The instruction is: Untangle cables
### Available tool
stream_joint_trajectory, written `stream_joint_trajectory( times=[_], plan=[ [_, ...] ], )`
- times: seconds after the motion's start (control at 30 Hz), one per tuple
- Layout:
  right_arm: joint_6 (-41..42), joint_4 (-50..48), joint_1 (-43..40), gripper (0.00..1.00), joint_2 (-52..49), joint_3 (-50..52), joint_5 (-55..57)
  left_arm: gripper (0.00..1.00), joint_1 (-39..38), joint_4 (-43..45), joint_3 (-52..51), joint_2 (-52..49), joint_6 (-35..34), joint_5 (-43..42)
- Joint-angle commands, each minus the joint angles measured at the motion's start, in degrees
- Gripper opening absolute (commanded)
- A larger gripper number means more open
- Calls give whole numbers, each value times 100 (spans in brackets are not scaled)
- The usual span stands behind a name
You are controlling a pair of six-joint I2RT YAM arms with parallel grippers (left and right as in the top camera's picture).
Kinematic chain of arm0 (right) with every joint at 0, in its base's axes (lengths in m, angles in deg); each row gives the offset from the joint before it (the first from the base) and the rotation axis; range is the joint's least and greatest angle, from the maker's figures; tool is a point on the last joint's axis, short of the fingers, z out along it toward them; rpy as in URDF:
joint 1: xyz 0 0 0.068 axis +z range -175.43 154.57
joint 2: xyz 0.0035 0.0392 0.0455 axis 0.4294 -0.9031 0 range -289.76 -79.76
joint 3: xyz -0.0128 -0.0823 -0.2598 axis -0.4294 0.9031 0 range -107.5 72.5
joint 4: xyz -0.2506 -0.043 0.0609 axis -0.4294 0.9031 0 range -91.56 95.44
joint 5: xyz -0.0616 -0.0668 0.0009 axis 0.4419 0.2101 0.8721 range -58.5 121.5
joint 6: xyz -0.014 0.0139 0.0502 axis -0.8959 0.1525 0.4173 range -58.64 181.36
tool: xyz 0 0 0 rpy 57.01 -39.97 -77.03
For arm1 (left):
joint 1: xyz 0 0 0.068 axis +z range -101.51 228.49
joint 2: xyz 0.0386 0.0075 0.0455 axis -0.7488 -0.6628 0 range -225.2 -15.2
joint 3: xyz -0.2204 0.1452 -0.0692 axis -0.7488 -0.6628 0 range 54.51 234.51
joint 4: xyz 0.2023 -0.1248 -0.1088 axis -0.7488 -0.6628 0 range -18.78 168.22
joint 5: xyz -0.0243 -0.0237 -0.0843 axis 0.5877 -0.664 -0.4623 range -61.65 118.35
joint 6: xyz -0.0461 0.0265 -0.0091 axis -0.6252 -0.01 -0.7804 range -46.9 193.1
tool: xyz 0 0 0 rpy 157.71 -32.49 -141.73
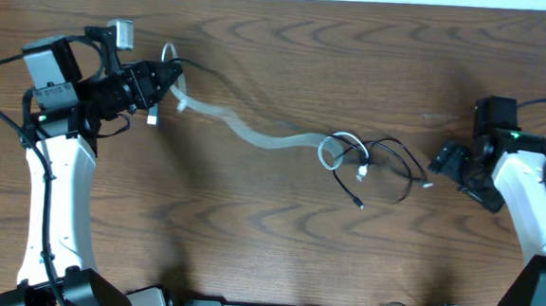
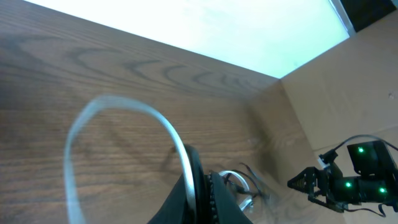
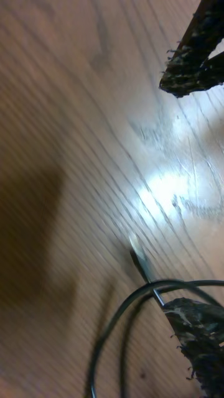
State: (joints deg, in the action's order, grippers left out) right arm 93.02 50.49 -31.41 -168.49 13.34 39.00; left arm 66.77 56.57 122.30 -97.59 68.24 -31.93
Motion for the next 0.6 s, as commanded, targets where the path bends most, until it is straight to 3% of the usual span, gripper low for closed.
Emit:
stream_joint_trajectory(
  times=[0.0, 0.3, 0.57],
  plan=[
    [-7, -173, -173, 99, 66, -20, -155, 8, 35, -46, 68, 127, -31, -81],
    [-1958, -1058, -118, 99, 66, -20, -3095, 7, 28, -391, 68, 127, -26, -83],
    [-2688, -909, 553, 99, 66, -17, -3620, 8, 2, -446, 68, 127, -7, -662]
  ],
)
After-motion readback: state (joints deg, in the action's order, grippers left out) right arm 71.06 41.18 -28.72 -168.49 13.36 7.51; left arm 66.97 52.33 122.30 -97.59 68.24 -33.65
